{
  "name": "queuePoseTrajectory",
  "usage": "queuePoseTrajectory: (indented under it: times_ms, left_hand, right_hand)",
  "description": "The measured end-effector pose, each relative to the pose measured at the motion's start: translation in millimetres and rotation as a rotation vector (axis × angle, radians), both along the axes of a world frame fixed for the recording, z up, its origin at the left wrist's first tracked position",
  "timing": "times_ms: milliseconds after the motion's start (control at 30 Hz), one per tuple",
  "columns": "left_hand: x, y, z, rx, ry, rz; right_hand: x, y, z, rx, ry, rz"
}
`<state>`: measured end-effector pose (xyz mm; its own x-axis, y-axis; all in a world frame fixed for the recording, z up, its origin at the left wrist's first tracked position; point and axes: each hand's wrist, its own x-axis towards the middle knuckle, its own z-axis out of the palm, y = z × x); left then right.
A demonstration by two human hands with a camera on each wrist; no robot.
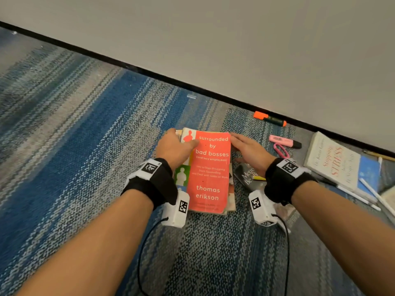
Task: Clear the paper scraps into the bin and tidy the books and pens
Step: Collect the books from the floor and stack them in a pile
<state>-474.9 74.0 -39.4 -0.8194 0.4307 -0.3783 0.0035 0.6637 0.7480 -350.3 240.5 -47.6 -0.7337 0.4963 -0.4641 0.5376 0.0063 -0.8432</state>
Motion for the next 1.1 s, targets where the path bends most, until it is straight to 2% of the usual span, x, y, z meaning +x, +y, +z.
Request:
queuePoseTrajectory:
  times_ms: [67, 133, 167, 200, 267, 333, 367, 467, 567, 700, 767, 867, 967, 1033, 1100]
  left_hand:
    - [11, 9, 8, -0.037, 0.216, -0.034]
    - [28, 21, 20, 0.077, 0.375, -0.053]
    - [39, 28, 25, 0.171, 0.392, -0.087]
    - [53, 36, 30, 0.270, 0.335, -0.152]
    - [86, 53, 31, 0.356, 0.090, -0.353]
    - [118, 71, 16, 0.247, -0.143, -0.505]
    - [132, 78, 6, 0.149, -0.219, -0.517]
    - [159, 96, -20, -0.067, -0.302, -0.351]
    - [169, 113, -33, -0.130, -0.308, -0.232]
    - [173, 132, -50, -0.060, -0.406, 0.105]
    - [174, 138, -48, 0.040, -0.524, 0.195]
    - [174, 147, -46, 0.161, -0.652, 0.180]
    - [175, 154, -32, 0.301, -0.743, 0.088]
    - [174, 159, -21, 0.346, -0.710, 0.042]
    - [169, 162, -13, 0.371, -0.593, 0.033]
  right_hand:
    - [16, 16, 1, 0.223, -0.062, 0.052]
    - [42, 35, 1, 0.396, -0.116, 0.065]
    - [60, 47, -2, 0.473, -0.149, 0.060]
    - [79, 58, -5, 0.551, -0.204, 0.057]
    - [119, 78, -8, 0.691, -0.400, 0.072]
    - [158, 96, -7, 0.758, -0.612, 0.061]
    - [177, 104, -6, 0.777, -0.694, 0.047]
    - [216, 124, -2, 0.788, -0.864, -0.002]
    - [238, 143, -8, 0.736, -0.916, -0.004]
    - [255, 169, -20, 0.631, -0.919, -0.171]
    - [257, 179, -25, 0.607, -0.948, -0.287]
    - [252, 190, -36, 0.556, -0.996, -0.435]
    - [244, 199, -50, 0.493, -0.976, -0.571]
    - [239, 204, -56, 0.488, -0.974, -0.590]
    - [237, 206, -59, 0.481, -0.984, -0.597]
